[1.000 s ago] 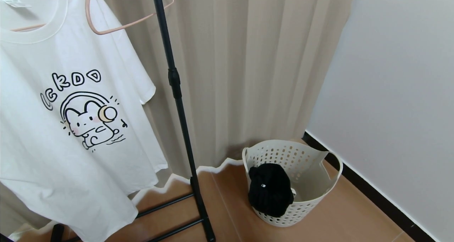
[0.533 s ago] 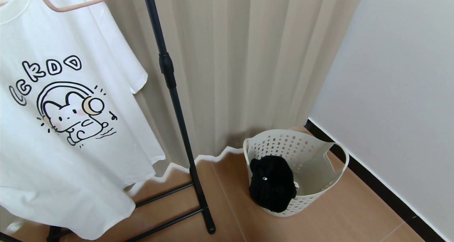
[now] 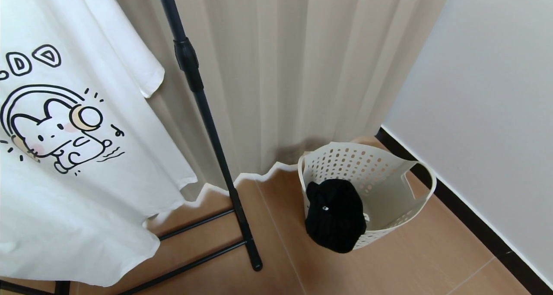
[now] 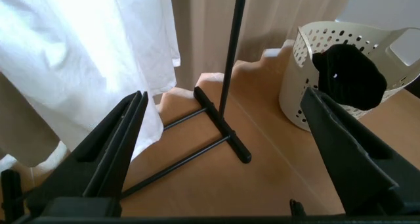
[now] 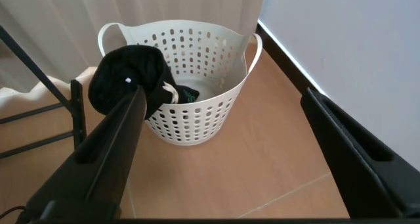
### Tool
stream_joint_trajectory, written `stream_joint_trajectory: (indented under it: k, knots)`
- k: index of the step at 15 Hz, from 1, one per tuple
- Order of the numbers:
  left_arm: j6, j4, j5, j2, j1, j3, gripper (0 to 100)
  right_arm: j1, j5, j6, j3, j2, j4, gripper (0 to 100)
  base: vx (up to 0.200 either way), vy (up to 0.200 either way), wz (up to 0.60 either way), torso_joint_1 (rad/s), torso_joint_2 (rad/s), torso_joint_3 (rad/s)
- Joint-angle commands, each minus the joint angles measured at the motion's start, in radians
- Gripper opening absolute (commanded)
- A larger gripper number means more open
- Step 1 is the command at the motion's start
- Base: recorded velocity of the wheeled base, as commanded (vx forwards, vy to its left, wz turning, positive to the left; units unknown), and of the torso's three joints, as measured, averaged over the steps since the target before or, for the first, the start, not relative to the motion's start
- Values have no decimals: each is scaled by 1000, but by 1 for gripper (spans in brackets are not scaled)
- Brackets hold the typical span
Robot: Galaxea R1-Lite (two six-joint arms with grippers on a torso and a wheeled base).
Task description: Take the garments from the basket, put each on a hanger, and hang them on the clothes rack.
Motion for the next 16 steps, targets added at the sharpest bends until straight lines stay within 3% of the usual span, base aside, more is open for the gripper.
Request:
stream_joint_trajectory:
  k: [1, 16]
  knots:
    - [-1, 0, 0, 1, 0, 0, 100, 1, 0, 0, 0, 0, 0, 100, 0, 0, 0, 2, 12, -188]
    - [-1, 0, 0, 1, 2, 0, 100, 1, 0, 0, 0, 0, 0, 100, 0, 0, 0, 4, 4, -199]
